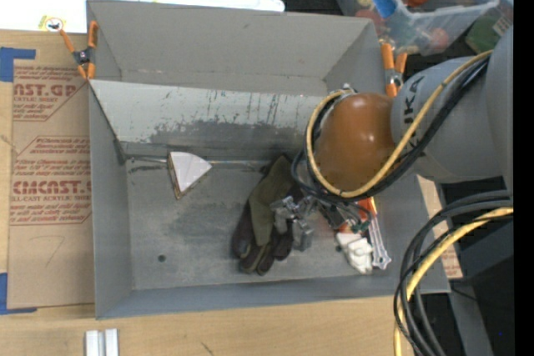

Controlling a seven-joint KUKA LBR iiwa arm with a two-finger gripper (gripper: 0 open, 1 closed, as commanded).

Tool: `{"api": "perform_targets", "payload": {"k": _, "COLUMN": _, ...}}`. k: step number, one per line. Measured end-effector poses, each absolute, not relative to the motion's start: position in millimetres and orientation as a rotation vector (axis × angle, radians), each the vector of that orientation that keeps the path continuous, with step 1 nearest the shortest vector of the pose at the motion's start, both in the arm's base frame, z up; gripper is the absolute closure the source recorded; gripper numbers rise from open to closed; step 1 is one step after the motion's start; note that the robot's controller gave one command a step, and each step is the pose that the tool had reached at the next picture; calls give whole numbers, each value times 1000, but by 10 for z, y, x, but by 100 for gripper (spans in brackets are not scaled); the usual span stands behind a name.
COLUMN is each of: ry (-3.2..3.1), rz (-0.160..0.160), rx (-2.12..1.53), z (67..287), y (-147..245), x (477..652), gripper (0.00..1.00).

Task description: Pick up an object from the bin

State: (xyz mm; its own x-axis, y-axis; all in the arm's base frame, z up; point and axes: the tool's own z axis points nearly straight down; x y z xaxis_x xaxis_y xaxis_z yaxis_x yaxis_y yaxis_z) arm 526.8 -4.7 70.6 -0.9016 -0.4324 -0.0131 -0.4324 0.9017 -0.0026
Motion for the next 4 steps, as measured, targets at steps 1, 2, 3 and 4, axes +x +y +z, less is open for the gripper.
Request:
{"api": "perform_targets", "payload": {"k": 1, "ry": 3057, "rz": 3, "rx": -696, "z": 766, "y": -48, "x": 5242, "gripper": 100}}
{"api": "perform_targets", "payload": {"k": 2, "ry": 2922, "rz": 1, "rx": -1117, "z": 702, "y": 11, "x": 5787, "gripper": 100}}
{"api": "perform_targets", "payload": {"k": 3, "ry": 2922, "rz": 1, "rx": -1117, "z": 702, "y": 11, "x": 5788, "gripper": 100}}
{"api": "perform_targets", "payload": {"k": 4, "ry": 2914, "rz": 1, "rx": -1134, "z": 1033, "y": -59, "x": 5769, "gripper": 100}}
